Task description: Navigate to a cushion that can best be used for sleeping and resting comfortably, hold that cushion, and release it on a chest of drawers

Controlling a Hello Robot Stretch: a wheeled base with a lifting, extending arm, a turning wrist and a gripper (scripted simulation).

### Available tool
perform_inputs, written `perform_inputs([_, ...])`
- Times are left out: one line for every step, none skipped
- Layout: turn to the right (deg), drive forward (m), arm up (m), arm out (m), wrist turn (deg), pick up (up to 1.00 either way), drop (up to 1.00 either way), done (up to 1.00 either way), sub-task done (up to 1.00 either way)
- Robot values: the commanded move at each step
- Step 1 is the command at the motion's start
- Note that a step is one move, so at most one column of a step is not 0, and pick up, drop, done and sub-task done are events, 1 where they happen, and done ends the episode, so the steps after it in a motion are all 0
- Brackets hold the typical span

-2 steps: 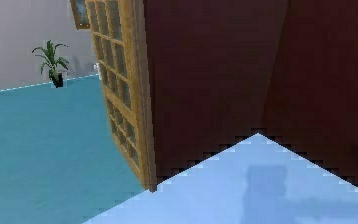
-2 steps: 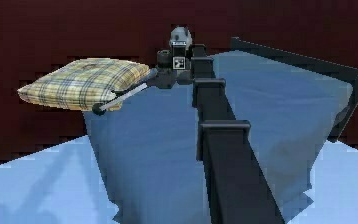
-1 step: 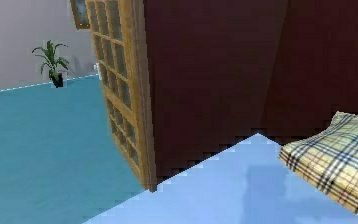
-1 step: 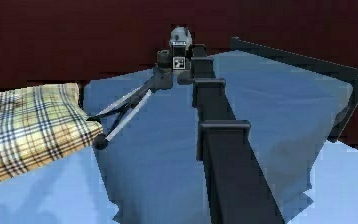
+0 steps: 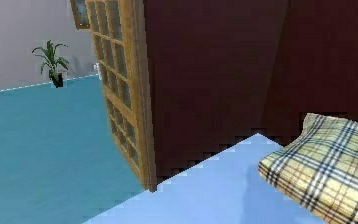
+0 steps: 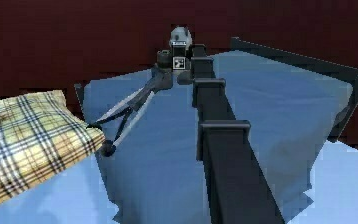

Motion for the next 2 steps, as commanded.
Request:
perform_inputs([0.0, 0.00, 0.00, -0.40, 0.0, 0.00, 0.00, 0.00, 0.00])
perform_inputs([-45.0, 0.00, 0.00, 0.00, 0.0, 0.00, 0.00, 0.00, 0.00])
